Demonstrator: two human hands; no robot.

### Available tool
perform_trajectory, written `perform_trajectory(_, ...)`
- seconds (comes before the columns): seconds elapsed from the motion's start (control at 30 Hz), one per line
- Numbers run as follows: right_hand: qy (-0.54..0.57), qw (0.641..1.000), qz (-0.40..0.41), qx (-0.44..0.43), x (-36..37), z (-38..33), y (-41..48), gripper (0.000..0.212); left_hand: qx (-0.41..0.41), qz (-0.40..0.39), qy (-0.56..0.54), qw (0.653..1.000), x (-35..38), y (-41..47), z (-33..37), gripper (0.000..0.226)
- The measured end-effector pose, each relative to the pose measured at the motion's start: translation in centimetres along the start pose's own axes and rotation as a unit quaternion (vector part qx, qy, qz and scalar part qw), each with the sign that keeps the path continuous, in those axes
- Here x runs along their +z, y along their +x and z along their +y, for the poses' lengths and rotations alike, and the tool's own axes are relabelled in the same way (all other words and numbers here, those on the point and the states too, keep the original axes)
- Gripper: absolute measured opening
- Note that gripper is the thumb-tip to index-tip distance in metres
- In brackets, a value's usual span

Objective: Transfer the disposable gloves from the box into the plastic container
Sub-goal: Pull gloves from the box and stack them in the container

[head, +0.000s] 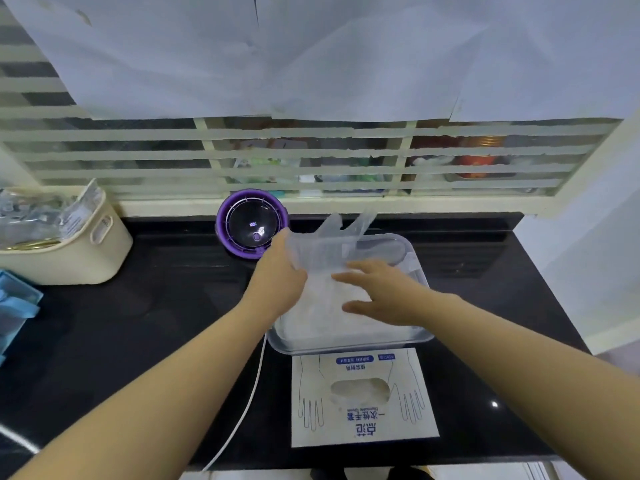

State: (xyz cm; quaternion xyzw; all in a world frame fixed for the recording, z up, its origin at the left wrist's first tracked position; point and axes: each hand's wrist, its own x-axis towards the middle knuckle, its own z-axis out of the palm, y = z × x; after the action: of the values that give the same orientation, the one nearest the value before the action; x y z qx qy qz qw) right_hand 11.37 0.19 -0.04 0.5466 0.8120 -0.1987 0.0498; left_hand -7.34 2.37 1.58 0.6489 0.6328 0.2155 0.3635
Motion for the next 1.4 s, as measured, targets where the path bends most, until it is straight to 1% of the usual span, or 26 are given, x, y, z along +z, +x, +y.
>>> perform_trajectory(0.03,-0.006,1.0,-0.015,0.003,0.4,0.2,0.2,0.059,0.015,0.018,0.039,0.999,0.1,-0.2,-0.3,0.067)
perform_trajectory(0.07,-0.012,1.0,-0.028,0.003,0.7,0.2,0.3,0.059,0.049,0.067,0.115,0.99,0.0,-0.6,-0.1,0.076)
perform_trajectory(0.1,-0.017,0.999,-0.038,0.002,0.8,0.3,0.5,0.06,0.111,0.13,0.2,0.965,0.0,-0.6,-0.2,0.077)
perform_trajectory(0.13,-0.022,0.999,-0.048,-0.001,1.0,0.3,0.8,0.06,0.193,0.183,0.256,0.929,0.0,-0.6,-0.1,0.073)
perform_trajectory(0.17,-0.025,0.998,-0.057,-0.004,1.1,0.3,1.0,0.06,0.268,0.196,0.268,0.904,0.2,-0.4,0.4,0.065)
perform_trajectory(0.2,-0.027,0.998,-0.065,-0.008,1.3,0.3,1.2,0.061,0.328,0.152,0.281,0.889,0.3,-0.3,0.9,0.057)
perform_trajectory(0.23,-0.024,0.997,-0.073,-0.011,1.5,0.3,1.3,0.061,0.367,0.074,0.315,0.872,0.7,-0.1,1.3,0.051)
perform_trajectory(0.27,-0.018,0.997,-0.08,-0.015,1.6,0.3,1.5,0.06,0.369,-0.011,0.36,0.857,1.3,0.1,1.5,0.045)
perform_trajectory(0.3,-0.013,0.996,-0.088,-0.016,1.8,0.2,1.5,0.059,0.338,-0.077,0.402,0.847,2.0,0.4,1.3,0.042)
perform_trajectory(0.33,-0.008,0.995,-0.096,-0.015,1.8,0.2,1.5,0.058,0.295,-0.115,0.428,0.846,2.6,0.8,0.7,0.04)
perform_trajectory(0.4,0.011,0.994,-0.112,-0.003,1.6,0.3,1.4,0.057,0.204,-0.167,0.437,0.86,3.3,1.4,-0.2,0.046)
perform_trajectory(0.43,0.027,0.993,-0.117,0.005,1.3,0.3,1.3,0.057,0.177,-0.188,0.434,0.863,3.5,1.8,-0.8,0.051)
perform_trajectory(0.5,0.058,0.994,-0.097,0.015,0.3,0.5,1.1,0.054,0.158,-0.221,0.431,0.861,3.7,2.2,-1.4,0.057)
perform_trajectory(0.6,0.047,0.999,-0.004,0.022,-1.2,0.4,1.4,0.052,0.158,-0.24,0.441,0.85,3.8,2.6,-1.9,0.063)
perform_trajectory(0.67,0.016,0.999,0.012,0.028,-1.1,0.4,2.0,0.057,0.156,-0.248,0.447,0.845,4.0,2.8,-2.1,0.067)
perform_trajectory(0.73,-0.018,0.997,-0.022,0.067,0.0,1.0,2.8,0.065,0.154,-0.253,0.448,0.844,4.3,3.1,-2.2,0.073)
perform_trajectory(0.83,-0.063,0.984,-0.109,0.129,1.4,1.7,3.2,0.075,0.15,-0.249,0.441,0.849,4.7,3.2,-2.5,0.08)
perform_trajectory(0.93,-0.083,0.972,-0.172,0.137,1.7,1.6,3.0,0.078,0.144,-0.252,0.458,0.84,5.3,3.3,-2.7,0.086)
perform_trajectory(1.0,-0.055,0.971,-0.18,0.148,0.7,1.4,2.9,0.076,0.137,-0.256,0.47,0.834,5.6,3.4,-2.7,0.087)
perform_trajectory(1.07,-0.045,0.977,-0.148,0.147,-1.8,1.4,2.5,0.068,0.135,-0.262,0.481,0.826,5.8,3.5,-2.7,0.086)
perform_trajectory(1.13,-0.083,0.987,-0.047,0.126,-5.1,1.3,2.0,0.047,0.139,-0.265,0.49,0.819,5.9,3.5,-2.6,0.086)
perform_trajectory(1.2,-0.067,0.991,0.059,0.097,-7.5,0.4,1.8,0.028,0.156,-0.264,0.494,0.814,6.0,3.4,-2.4,0.081)
perform_trajectory(1.23,-0.042,0.993,0.068,0.084,-7.7,-0.2,2.1,0.027,0.164,-0.264,0.493,0.813,6.0,3.3,-2.3,0.079)
perform_trajectory(1.33,-0.033,0.997,-0.046,0.046,-4.5,-1.9,3.4,0.029,0.184,-0.262,0.479,0.817,6.1,3.0,-1.8,0.076)
perform_trajectory(1.37,-0.035,0.995,-0.084,0.045,-2.8,-1.7,3.7,0.036,0.188,-0.26,0.471,0.822,6.1,3.0,-1.8,0.076)
perform_trajectory(1.4,-0.021,0.992,-0.108,0.056,-1.3,-1.3,3.9,0.049,0.191,-0.259,0.462,0.826,5.9,3.1,-2.0,0.077)
